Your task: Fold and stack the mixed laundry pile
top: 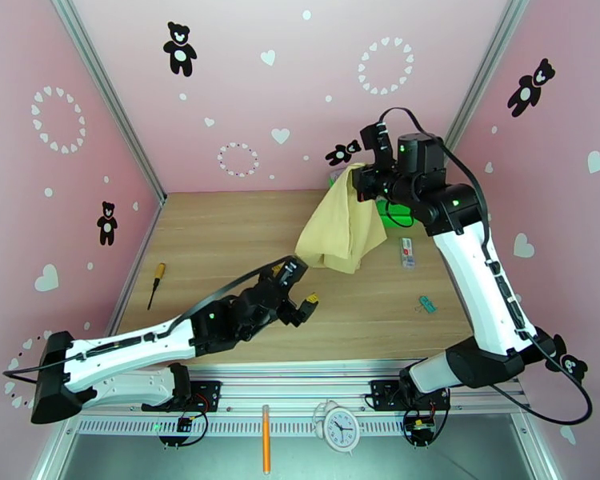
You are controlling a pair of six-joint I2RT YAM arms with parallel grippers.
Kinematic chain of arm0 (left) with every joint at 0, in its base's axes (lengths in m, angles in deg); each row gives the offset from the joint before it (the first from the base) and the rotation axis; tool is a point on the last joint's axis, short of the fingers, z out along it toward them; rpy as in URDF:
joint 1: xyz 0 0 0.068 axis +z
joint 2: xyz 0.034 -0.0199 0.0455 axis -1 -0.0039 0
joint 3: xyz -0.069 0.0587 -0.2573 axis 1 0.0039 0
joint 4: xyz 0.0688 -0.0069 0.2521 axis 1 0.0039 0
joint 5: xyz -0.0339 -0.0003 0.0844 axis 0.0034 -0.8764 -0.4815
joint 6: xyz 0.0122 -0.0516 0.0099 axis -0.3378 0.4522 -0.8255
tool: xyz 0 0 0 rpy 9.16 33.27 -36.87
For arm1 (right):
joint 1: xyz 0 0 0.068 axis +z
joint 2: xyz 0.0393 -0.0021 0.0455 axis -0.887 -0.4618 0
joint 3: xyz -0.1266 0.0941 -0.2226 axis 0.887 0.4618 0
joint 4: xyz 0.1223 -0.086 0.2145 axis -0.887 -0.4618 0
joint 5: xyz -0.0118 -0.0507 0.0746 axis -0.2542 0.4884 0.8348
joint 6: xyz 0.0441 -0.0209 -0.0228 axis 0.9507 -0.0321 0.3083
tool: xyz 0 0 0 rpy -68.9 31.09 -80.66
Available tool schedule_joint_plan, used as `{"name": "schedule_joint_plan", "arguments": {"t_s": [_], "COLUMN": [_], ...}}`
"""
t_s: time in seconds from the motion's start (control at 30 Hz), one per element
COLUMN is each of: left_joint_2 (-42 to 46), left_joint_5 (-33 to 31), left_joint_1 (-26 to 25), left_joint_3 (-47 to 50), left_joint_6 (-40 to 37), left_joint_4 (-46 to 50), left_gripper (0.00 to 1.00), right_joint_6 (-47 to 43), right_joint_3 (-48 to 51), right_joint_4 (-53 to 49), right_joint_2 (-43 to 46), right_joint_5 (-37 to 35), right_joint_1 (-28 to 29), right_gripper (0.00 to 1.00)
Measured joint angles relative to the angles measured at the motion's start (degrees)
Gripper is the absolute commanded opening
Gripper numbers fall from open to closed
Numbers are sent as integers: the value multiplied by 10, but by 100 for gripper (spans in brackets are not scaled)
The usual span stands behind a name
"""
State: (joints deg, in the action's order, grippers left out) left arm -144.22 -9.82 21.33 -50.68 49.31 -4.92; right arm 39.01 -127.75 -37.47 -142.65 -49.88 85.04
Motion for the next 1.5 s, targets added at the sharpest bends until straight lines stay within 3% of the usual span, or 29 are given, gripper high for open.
{"name": "schedule_joint_plan", "arguments": {"t_s": [0.3, 0.6, 0.83, 0.9, 0.97, 1.03, 1.17, 1.4, 1.5], "left_joint_2": [-102, -247, -334, -347, -351, -351, -342, -265, -204], "left_joint_5": [-37, -68, -162, -193, -215, -229, -247, -243, -205], "left_joint_1": [0, 0, 0, 0, 0, 0, 2, 10, 16], "left_joint_3": [5, -68, -124, -135, -143, -149, -152, -133, -131], "left_joint_6": [-42, -70, -114, -130, -144, -153, -159, -157, -136], "left_joint_4": [-173, -300, -401, -422, -433, -440, -438, -411, -356], "left_gripper": [99, 99, 98, 90, 71, 33, 0, 0, 0], "right_joint_6": [15, 21, 24, 24, 23, 23, 21, 10, 3], "right_joint_3": [12, 27, 32, 35, 42, 48, 62, 75, 92], "right_joint_4": [0, 0, -2, -3, -5, -8, -12, -21, -26], "right_joint_2": [36, 41, 44, 49, 57, 66, 86, 98, 99], "right_joint_5": [6, 18, 25, 24, 22, 18, 5, -33, -50], "right_joint_1": [5, 10, 11, 11, 11, 11, 11, 10, 0], "right_gripper": [0, 0, 0, 0, 0, 0, 0, 0, 0]}}
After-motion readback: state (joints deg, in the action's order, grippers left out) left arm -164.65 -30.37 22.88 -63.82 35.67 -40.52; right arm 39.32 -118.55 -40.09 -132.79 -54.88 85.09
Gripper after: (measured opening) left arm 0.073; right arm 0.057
